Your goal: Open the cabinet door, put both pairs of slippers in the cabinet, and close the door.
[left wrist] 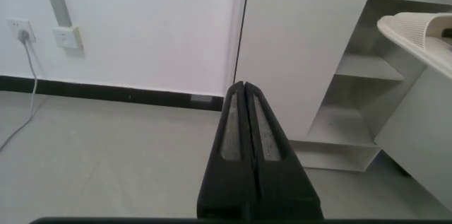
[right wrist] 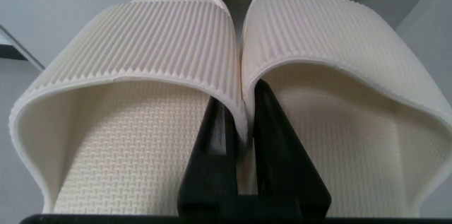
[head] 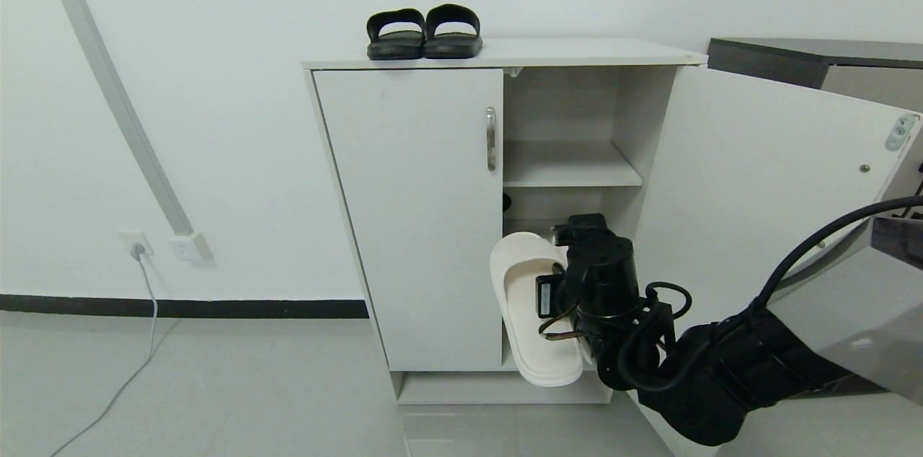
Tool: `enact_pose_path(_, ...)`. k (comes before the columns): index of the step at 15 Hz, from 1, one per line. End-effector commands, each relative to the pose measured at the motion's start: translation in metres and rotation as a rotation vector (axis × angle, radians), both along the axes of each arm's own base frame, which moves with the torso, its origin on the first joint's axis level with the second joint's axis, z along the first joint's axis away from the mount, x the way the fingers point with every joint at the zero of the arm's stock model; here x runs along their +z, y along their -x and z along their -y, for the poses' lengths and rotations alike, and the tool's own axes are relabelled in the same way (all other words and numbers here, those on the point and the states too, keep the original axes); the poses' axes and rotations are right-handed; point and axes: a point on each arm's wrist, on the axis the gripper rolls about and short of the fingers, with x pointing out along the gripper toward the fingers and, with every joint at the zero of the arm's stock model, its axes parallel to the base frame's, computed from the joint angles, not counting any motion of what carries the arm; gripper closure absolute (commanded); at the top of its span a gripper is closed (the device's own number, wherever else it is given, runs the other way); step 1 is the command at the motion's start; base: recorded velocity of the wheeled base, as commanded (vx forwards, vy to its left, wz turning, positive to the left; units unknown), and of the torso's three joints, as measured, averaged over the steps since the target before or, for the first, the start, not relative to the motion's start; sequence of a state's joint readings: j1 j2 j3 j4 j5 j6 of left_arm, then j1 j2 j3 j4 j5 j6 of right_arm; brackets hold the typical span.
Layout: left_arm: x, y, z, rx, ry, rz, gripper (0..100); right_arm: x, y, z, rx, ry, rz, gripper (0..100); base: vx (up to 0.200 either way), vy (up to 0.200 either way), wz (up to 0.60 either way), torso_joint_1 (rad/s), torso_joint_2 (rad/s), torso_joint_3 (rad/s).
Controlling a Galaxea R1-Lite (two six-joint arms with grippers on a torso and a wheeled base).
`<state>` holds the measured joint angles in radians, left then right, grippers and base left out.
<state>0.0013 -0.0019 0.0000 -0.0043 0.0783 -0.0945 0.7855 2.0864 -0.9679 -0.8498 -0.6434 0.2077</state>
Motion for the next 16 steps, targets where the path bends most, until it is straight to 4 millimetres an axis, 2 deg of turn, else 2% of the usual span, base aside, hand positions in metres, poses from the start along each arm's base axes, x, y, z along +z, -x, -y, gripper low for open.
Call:
enact_pose_path(1,0.000,0.000,0.000,0.000,0.001,-0.003,100,-0.004,-0.002,-0.001,-0.003,0.005,-0.008,100,0.000,-0.200,0.00,0.002,0.00,-0.007)
enact_pose_path(3,0.000,0.000,0.000,0.000,0.001,-0.003,100,-0.012,-0.004,-0.001,-0.012,0.019,-0.021,100,0.000,-0.200,0.00,0.002,0.01,0.005)
enact_pose_path(12,0.000,0.000,0.000,0.002,0.004,-0.001,100,-0.042,-0.014,-0.005,-0.025,0.042,-0.055,100,0.000,0.000,0.00,0.000,0.00,0.000)
enact_pose_path(16,0.000,0.000,0.000,0.000,0.004,-0.003,100,-0.043,-0.015,-0.005,-0.025,0.037,-0.048,100,0.000,0.000,0.00,0.000,0.00,0.000)
